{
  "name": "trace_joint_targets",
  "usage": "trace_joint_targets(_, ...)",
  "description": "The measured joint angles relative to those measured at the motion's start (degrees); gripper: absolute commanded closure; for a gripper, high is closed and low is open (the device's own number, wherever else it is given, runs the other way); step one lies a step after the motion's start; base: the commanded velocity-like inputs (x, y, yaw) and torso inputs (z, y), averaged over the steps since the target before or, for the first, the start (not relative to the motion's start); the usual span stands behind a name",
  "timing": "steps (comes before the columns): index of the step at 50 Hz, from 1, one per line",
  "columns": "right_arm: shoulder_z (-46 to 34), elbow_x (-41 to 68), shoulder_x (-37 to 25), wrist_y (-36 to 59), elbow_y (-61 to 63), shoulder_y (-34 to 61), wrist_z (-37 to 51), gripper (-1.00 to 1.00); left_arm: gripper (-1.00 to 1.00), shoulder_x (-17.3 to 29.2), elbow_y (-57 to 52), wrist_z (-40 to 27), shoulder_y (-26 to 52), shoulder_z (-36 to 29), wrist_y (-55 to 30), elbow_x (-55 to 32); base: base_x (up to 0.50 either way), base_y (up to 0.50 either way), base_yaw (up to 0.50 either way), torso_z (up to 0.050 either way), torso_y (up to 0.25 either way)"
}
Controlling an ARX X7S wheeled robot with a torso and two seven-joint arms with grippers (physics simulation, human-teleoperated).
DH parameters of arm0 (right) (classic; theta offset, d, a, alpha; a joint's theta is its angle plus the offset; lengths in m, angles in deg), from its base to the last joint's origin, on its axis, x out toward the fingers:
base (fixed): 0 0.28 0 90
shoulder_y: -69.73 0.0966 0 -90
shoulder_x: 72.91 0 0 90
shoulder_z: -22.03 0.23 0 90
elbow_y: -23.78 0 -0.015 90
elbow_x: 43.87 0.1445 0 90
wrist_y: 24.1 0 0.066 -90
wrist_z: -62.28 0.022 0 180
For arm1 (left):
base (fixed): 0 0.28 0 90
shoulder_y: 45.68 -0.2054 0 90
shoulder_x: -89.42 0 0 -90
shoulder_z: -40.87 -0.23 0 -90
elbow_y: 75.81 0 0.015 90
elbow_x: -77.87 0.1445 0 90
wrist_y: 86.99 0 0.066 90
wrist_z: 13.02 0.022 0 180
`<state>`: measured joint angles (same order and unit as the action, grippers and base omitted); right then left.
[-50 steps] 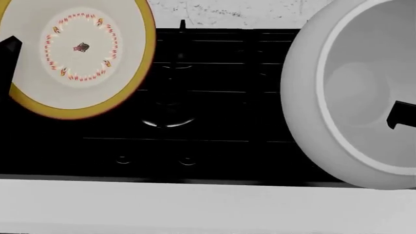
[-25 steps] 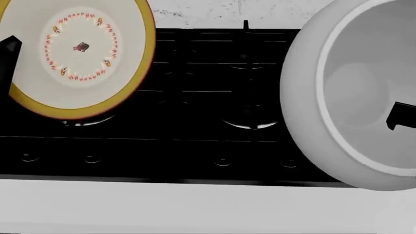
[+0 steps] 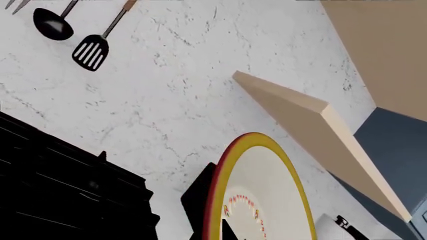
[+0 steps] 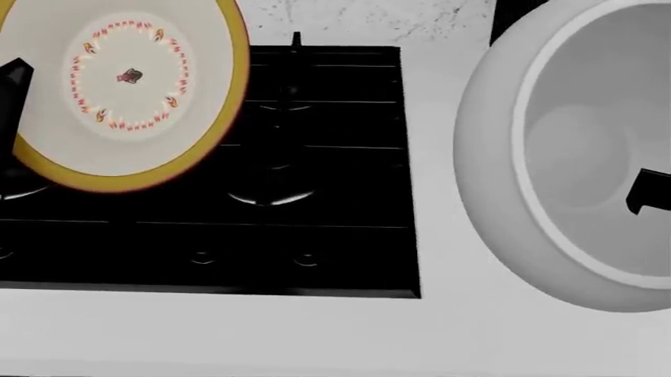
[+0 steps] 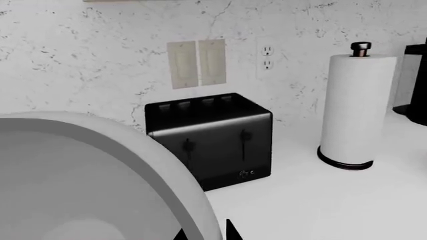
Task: Stack the bowls from largest to smallest.
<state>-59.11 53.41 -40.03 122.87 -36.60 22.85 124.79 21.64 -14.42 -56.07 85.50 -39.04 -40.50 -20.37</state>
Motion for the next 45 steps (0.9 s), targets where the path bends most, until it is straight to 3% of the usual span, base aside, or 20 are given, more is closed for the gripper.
trace_joint_targets(45, -1.3, 0.7, -0.6, -0.5, -0.2, 1.1, 0.5, 1.00, 1.00, 0.7, -0.3, 0.4, -0.5, -0.2, 1.3, -0.1, 0.00, -0.50, 0.00, 0.000, 0.001)
